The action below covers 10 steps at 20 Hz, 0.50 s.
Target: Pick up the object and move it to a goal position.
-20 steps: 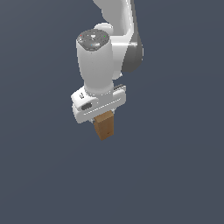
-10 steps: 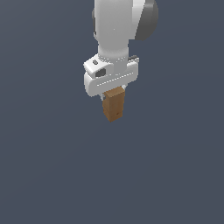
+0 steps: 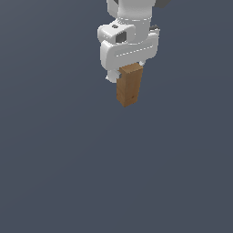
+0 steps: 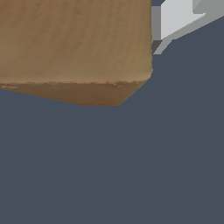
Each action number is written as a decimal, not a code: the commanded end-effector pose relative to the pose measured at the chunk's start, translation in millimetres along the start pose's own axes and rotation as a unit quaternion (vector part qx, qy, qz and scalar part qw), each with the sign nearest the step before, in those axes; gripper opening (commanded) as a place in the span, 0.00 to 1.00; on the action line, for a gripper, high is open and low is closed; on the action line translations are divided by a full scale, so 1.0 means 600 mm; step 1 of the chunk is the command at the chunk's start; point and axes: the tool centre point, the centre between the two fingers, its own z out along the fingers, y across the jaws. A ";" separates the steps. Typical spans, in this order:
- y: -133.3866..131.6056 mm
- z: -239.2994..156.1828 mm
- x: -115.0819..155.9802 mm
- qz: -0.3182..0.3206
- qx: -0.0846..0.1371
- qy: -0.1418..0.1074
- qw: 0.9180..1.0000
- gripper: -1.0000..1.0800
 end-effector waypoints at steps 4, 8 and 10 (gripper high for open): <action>-0.041 -0.052 -0.016 0.000 -0.002 0.004 1.000 0.00; -0.058 -0.071 -0.023 0.000 -0.002 0.004 1.000 0.00; -0.062 -0.076 -0.024 0.000 -0.001 0.004 1.000 0.00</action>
